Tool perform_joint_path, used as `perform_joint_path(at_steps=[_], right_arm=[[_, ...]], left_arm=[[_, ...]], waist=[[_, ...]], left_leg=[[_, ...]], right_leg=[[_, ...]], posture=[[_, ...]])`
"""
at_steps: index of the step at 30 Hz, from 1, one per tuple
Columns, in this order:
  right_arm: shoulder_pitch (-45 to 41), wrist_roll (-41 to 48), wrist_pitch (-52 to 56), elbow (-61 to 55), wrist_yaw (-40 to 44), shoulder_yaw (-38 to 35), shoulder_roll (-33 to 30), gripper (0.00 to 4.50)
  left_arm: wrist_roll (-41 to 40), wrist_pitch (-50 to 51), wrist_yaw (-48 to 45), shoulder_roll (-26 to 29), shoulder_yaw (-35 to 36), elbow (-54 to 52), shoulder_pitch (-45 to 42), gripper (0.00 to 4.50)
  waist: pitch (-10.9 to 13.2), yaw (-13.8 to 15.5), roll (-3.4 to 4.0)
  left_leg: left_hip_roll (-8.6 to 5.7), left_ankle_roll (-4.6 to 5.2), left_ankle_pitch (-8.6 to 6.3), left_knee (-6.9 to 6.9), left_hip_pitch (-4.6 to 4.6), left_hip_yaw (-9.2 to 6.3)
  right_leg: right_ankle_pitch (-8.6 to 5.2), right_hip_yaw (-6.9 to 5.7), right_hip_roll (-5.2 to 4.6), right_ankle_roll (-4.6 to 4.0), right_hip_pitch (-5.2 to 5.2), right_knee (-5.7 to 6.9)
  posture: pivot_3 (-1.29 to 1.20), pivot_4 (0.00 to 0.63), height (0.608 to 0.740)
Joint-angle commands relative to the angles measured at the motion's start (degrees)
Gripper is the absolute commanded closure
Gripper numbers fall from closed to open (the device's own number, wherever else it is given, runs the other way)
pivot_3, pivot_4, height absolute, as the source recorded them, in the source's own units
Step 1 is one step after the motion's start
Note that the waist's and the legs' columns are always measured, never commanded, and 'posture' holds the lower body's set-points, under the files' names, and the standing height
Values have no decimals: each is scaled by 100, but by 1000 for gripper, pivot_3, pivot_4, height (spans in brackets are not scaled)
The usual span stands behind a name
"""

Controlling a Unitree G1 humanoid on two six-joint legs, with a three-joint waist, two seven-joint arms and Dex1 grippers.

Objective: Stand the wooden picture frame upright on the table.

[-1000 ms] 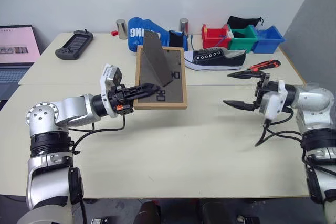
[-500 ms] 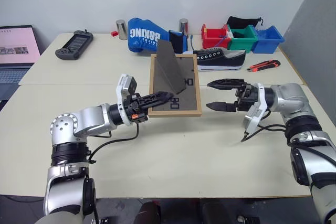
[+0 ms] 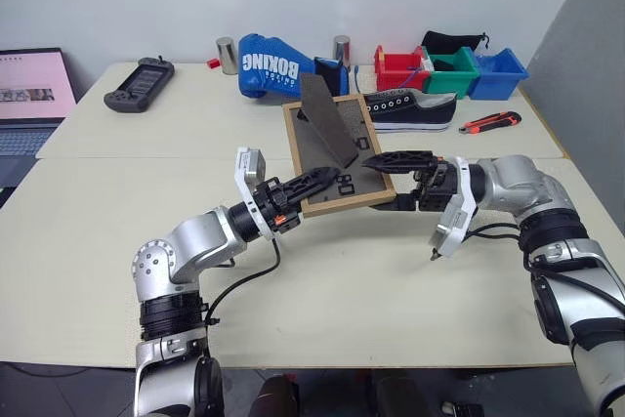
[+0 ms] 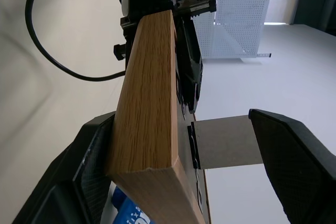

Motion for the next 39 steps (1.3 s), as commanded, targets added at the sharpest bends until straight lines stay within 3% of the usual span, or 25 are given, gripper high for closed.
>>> perform_joint_path(at_steps=[1, 18, 30, 39], right_arm=[[-262, -425, -42, -179, -606, 28, -262, 426], [-386, -2405, -42, -737, -3225, 660, -853, 426], [-664, -3554, 84, -937, -4518, 979, -784, 3074], [-774, -3964, 304, -1056, -5306, 1378, -858, 3199]], left_arm=[[-181, 115, -184, 130, -39, -225, -5, 3212], [-181, 493, -742, 722, -397, 206, 2, 3212], [-181, 618, -1014, 1040, -647, 357, -74, 3212], [-181, 465, -994, 1292, -865, -20, 121, 3212]], waist=[[0, 1, 0], [0, -7, 0], [0, -10, 0], [0, -7, -1]], left_leg=[[0, 0, 0, 0, 0, 0], [-2, 0, 0, -1, 2, 0], [-2, 0, 0, -1, 3, 1], [-3, 0, 0, -2, 2, 0]], right_leg=[[0, 0, 0, 0, 0, 0], [0, 2, 1, -1, -2, 6], [0, 3, 1, -1, -5, 15], [-1, 4, 1, -2, -9, 23]], posture=[[0, 150, 740], [0, 150, 740], [0, 150, 740], [0, 150, 740]])
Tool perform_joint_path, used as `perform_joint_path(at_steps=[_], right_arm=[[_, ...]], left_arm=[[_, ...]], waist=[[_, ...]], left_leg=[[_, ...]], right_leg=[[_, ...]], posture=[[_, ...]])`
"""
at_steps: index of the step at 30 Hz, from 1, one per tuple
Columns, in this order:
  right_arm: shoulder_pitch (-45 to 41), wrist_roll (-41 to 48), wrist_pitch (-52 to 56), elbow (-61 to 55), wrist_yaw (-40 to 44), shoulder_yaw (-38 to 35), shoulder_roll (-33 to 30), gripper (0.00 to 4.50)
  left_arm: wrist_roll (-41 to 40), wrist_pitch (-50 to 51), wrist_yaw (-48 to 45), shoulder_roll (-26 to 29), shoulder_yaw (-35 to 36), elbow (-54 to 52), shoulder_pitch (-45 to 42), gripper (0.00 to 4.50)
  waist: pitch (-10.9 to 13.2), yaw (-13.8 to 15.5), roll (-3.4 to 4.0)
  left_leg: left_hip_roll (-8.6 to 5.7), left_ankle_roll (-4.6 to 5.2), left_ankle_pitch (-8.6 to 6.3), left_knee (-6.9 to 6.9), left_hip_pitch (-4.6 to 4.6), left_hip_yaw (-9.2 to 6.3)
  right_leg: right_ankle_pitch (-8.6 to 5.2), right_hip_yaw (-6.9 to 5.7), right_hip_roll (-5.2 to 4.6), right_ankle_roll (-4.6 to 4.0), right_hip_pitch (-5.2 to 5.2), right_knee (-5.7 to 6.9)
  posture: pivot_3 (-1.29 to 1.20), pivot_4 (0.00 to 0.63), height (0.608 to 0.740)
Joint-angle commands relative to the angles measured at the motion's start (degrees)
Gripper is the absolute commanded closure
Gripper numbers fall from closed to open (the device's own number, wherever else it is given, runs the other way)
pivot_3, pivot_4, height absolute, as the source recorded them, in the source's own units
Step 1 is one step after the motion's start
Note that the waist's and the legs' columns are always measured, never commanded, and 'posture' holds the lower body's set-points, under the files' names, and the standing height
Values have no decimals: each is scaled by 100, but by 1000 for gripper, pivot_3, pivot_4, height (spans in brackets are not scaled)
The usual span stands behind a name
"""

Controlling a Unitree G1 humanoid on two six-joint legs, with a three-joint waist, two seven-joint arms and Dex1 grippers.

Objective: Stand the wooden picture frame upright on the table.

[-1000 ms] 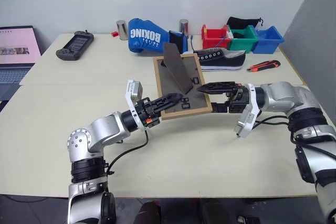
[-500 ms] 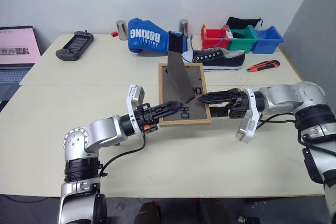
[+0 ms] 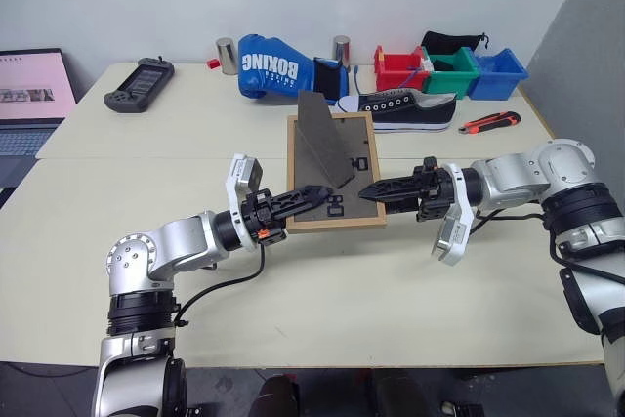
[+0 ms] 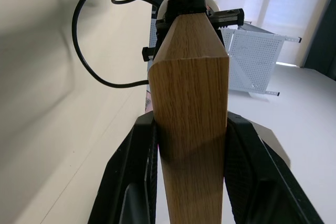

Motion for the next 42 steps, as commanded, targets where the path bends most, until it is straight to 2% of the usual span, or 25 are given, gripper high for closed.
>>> perform_joint_path(at_steps=[1, 3, 5, 14, 17, 22, 25, 28, 31, 32, 34, 36, 37, 38, 39, 40, 42], right_arm=[[-245, -11, 100, -195, -468, 141, -65, 3199], [-258, -77, 160, -213, -622, 250, -124, 3199], [-250, -88, 199, -205, -749, 327, -157, 3199], [-231, -33, 438, -10, -1168, 621, -351, 3199], [-175, 140, 399, 281, -1076, 685, -438, 3199], [-158, 592, 310, 815, -949, 703, -510, 3199], [-179, 942, 198, 1154, -639, 780, -497, 3199], [-450, 1697, -134, 2144, -114, 978, -272, 3199], [-752, 3028, -271, 3311, 768, 1517, 144, 3199], [-951, 3134, -271, 4085, 1490, 1160, 481, 3199], [-1835, 2473, -271, 6316, 3430, -809, 1168, 3199], [-2417, 2310, -102, 7714, 5001, -2377, 1335, 3199], [-2642, 2731, 501, 8009, 6247, -3372, 1389, 3199], [-2946, 3478, 1813, 8170, 7638, -4442, 1451, 3199], [-3197, 4054, 2988, 8228, 8675, -5225, 1479, 3199], [-3400, 4489, 4044, 8228, 9348, -5733, 1464, 3199], [-3635, 4904, 5495, 8228, 10234, -6172, 1384, 3199]], left_arm=[[-28, -135, 187, 183, -243, -614, 105, 3212], [-28, -202, 215, 248, -306, -721, 156, 3212], [-28, -273, 193, 296, -346, -825, 213, 2533], [-28, -303, -177, 734, -235, -669, 80, 799], [-28, -167, -597, 1221, -205, -877, -26, 120], [89, -210, -953, 2329, -93, -945, -1, 19], [484, -248, -1336, 2717, 27, -970, -106, 19], [1628, -260, -2201, 3226, 65, -1699, -67, 19], [2659, -672, -2935, 3524, 22, -2349, 125, 19], [2911, -841, -3051, 3540, 48, -2410, 186, 19], [3108, -1011, -3027, 3471, 191, -2216, 195, 19], [3234, -1054, -3093, 3453, 295, -2091, 228, 19], [3296, -1101, -3142, 3456, 397, -2036, 290, 19], [3380, -1167, -3180, 3457, 493, -2026, 353, 19], [3463, -1228, -3235, 3472, 574, -2067, 412, 19], [3535, -1270, -3301, 3492, 625, -2137, 458, 19], [3750, -1347, -3429, 3549, 665, -2223, 543, 19]], waist=[[0, -1, 0], [0, -1, 0], [0, 4, 0], [0, 4, 0], [0, 0, -1], [0, -14, -2], [1, -17, -2], [1, -31, -3], [2, -127, -4], [2, -147, -4], [6, -199, -9], [17, -244, -18], [19, -252, -26], [23, -256, -34], [27, -271, -39], [30, -291, -43], [31, -283, -43]], left_leg=[[0, 0, 0, 0, 0, 0], [0, 0, 0, 0, 0, 1], [0, 0, 0, 0, 0, 0], [-1, 1, 0, 0, 0, 1], [-1, 1, 0, 0, -1, 2], [-1, 2, -1, -5, 0, 3], [0, 3, -2, -4, -1, 3], [0, 4, -2, -4, -1, 2], [4, 3, -2, -6, -1, 7], [8, 3, -2, -8, 0, 9], [10, 4, -2, -8, 4, 11], [16, 24, 4, -29, 20, 29], [18, 25, 5, -31, 22, 22], [18, 24, 4, -31, 23, 13], [23, 25, 4, -38, 29, 15], [28, 29, 1, -49, 34, 14], [28, 29, 2, -59, 27, 12]], right_leg=[[0, 0, 0, 0, -1, 1], [0, 2, -1, 0, -2, 6], [0, 1, 0, 0, -3, 10], [-2, 3, 0, -3, -6, 15], [-2, 3, 0, -4, -6, 15], [-5, 7, 0, -9, -13, 22], [-6, 5, 2, -10, -13, 20], [-6, 5, 2, -11, -13, 20], [-6, 6, 3, -11, -11, 15], [-7, 5, 3, -12, -5, 12], [-7, 5, 3, -12, -2, 15], [-6, 7, 4, -14, 3, 9], [-6, 1, 6, -15, 5, 10], [-7, -2, 9, -17, 12, 8], [-8, -5, 10, -19, 25, -9], [-8, -6, 12, -19, 38, -35], [1, -7, 9, -22, 43, -63]], posture=[[0, 150, 740], [0, 150, 740], [0, 150, 740], [0, 150, 740], [0, 150, 740], [0, 150, 740], [0, 150, 740], [0, 150, 740], [0, 150, 740], [0, 150, 740], [0, 150, 740], [0, 150, 740], [0, 150, 740], [0, 150, 740], [0, 150, 740], [0, 150, 740], [0, 150, 740]])
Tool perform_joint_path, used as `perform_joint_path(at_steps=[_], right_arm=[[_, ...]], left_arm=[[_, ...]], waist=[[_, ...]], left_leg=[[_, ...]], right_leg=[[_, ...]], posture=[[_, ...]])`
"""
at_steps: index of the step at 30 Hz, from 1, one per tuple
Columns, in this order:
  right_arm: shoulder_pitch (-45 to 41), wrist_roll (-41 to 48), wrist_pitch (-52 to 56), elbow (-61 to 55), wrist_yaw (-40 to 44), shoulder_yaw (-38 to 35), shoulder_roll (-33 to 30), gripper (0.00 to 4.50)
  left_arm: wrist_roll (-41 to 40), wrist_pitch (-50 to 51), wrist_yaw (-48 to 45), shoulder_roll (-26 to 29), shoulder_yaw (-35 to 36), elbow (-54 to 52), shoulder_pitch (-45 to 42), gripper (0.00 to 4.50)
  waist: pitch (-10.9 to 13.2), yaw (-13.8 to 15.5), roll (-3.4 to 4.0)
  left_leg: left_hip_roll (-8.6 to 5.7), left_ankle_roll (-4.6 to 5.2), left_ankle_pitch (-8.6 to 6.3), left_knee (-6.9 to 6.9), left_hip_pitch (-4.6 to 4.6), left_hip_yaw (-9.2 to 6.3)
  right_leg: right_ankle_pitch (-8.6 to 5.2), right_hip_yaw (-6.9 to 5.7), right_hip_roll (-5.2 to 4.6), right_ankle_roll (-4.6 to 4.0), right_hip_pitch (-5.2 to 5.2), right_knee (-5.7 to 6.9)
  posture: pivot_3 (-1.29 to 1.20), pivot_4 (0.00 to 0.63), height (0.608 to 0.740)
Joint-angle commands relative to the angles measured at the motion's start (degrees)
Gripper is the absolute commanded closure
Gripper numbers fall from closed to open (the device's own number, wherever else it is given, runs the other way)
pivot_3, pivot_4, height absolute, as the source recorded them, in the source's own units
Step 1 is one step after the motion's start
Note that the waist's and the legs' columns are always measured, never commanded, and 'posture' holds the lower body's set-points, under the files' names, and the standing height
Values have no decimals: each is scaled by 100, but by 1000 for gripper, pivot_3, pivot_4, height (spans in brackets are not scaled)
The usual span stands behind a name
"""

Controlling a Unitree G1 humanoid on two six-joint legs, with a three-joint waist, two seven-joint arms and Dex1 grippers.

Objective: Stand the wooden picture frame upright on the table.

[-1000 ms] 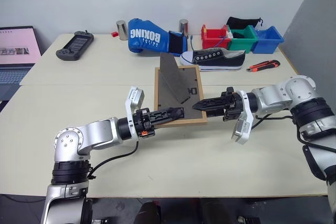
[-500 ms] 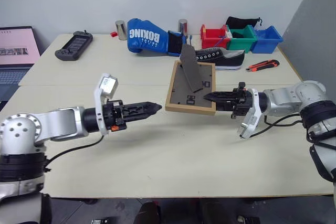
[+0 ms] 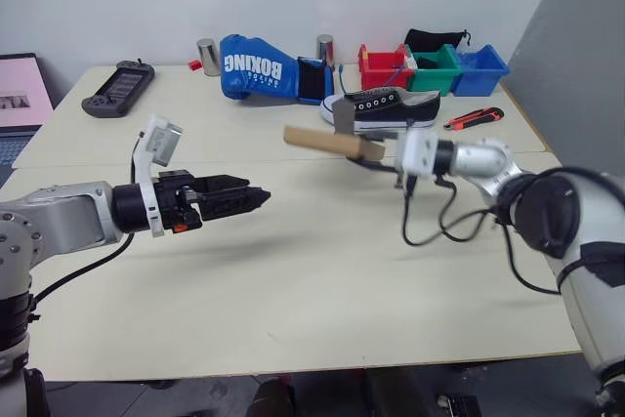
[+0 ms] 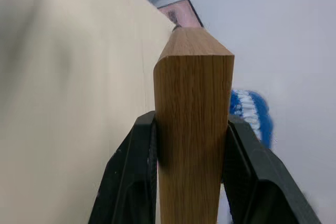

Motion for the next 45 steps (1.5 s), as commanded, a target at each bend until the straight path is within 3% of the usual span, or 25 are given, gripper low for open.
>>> perform_joint_path(at_steps=[1, 4, 15, 27, 28, 38, 45], right_arm=[[-717, 1304, 3034, 214, 2158, -1300, -169, 3199], [-678, 1765, 4085, 19, 2413, -1416, -70, 3199], [1347, 2971, 6012, -3983, 2438, -233, 1586, 3199], [2588, 3676, 7148, -5731, 2469, 1258, 1602, 3199], [2634, 3727, 7221, -5809, 2493, 1347, 1574, 2539], [2987, 4091, 7511, -6342, 2481, 2033, 1118, 130], [3804, 3999, 7520, -7361, 2784, 2627, 34, 43]], left_arm=[[355, -243, -286, 130, 347, -174, 104, 19], [449, -284, -265, 19, 457, -140, 197, 19], [-133, -83, 220, -207, 902, -643, 462, 19], [-319, -25, 362, -90, 950, -798, 707, 19], [-311, -26, 357, -88, 924, -795, 695, 0], [-121, -95, 212, -174, 584, -687, 444, 0], [296, -174, -155, -53, 425, -561, 351, 0]], waist=[[0, 13, 0], [-3, 69, -5], [-4, 104, -6], [-4, 137, -5], [-4, 138, -5], [-4, 149, -5], [-3, 193, -4]], left_leg=[[-4, -4, 1, -5, -3, -3], [-11, -12, 4, -32, 1, -8], [-4, -20, 9, -4, -35, -2], [-4, -1, -2, 38, -32, -3], [-5, -1, -2, 39, -32, -3], [-4, 0, -2, 39, -35, -2], [-7, 2, -3, 39, -38, 1]], right_leg=[[0, -1, -2, 0, 0, -3], [0, -7, -6, -1, 0, -8], [-1, -11, -8, -1, -35, 18], [-2, -8, -1, -2, -50, 84], [-2, -8, -1, -2, -49, 84], [-2, -7, 0, -2, -53, 83], [-2, -5, -3, -2, -54, 81]], posture=[[0, 150, 740], [0, 150, 740], [0, 150, 740], [0, 150, 740], [0, 150, 740], [0, 150, 740], [0, 150, 740]])
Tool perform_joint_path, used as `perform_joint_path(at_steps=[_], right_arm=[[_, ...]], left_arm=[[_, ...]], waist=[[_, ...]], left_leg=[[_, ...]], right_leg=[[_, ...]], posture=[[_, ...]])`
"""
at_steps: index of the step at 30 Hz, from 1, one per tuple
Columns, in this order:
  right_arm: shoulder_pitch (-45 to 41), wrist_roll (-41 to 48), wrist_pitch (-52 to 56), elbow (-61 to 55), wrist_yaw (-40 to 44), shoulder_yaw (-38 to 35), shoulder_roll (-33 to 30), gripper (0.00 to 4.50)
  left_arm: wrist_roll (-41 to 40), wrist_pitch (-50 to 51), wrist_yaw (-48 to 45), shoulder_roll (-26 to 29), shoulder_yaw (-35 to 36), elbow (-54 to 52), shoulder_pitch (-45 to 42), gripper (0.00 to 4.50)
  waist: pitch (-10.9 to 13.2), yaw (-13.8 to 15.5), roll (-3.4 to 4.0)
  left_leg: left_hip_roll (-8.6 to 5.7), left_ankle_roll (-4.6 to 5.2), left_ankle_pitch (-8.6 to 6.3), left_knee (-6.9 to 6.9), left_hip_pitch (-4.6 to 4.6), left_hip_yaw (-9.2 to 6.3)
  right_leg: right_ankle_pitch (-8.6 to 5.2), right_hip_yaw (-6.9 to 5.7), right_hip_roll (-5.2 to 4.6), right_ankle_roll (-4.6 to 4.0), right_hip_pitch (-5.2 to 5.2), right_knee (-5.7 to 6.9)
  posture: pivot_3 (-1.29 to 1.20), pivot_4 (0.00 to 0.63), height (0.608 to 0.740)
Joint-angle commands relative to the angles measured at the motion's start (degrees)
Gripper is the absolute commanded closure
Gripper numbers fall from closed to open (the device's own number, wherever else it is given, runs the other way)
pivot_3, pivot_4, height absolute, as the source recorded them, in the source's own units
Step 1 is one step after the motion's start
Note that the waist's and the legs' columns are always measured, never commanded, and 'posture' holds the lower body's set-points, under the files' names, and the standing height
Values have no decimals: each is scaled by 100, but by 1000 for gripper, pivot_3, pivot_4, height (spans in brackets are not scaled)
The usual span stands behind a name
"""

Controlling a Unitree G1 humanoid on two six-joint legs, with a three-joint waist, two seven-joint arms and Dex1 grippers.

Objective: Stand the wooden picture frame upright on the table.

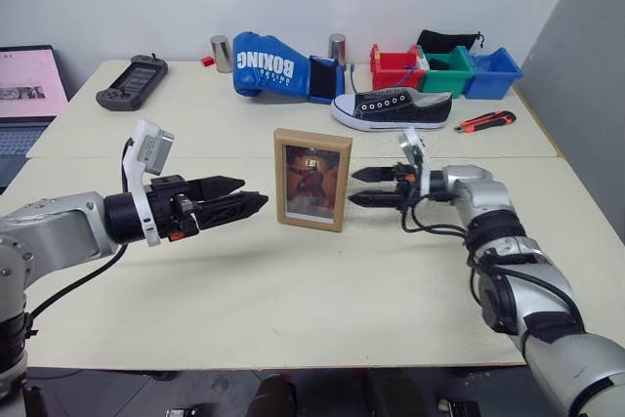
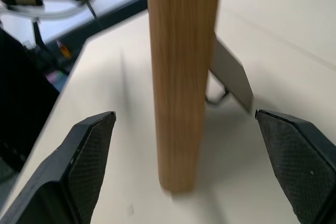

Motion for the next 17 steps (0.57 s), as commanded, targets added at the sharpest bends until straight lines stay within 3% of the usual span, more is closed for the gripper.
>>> perform_joint_path(at_steps=[1, 3, 8, 12, 17], right_arm=[[396, 105, 145, -1045, 414, 283, -701, 43], [680, 207, 372, -1869, 301, 299, -1091, 43], [1243, 986, 2177, -4477, -275, 87, -1605, 43], [1712, 1274, 2893, -6070, -1296, -172, -1593, 43], [2245, 1346, 3446, -7049, -2568, -361, -1405, 43]], left_arm=[[325, -163, -361, 171, -26, -7, -98, 0], [623, -294, -566, 248, -62, 54, -114, 0], [1509, -833, -1044, 389, -145, 296, 19, 0], [1919, -1098, -1045, 224, -148, 579, -65, 0], [2276, -1369, -742, -182, -44, 814, -196, 0]], waist=[[0, 8, 1], [2, 37, 4], [9, 36, 16], [8, 83, 14], [7, 138, 13]], left_leg=[[1, 0, 0, 0, -1, 1], [1, 0, 0, -1, -2, 1], [10, 2, -1, -5, 6, 16], [18, 2, -1, -9, 5, 9], [10, 2, -1, -3, -3, 7]], right_leg=[[0, 0, 0, 0, -1, -2], [0, 0, 0, 0, -2, -1], [-3, 6, 5, -3, -7, -2], [-8, 1, 14, -9, -7, -1], [-8, 2, 7, -9, -6, -7]], posture=[[0, 150, 740], [0, 150, 740], [0, 150, 740], [0, 150, 740], [0, 150, 740]])
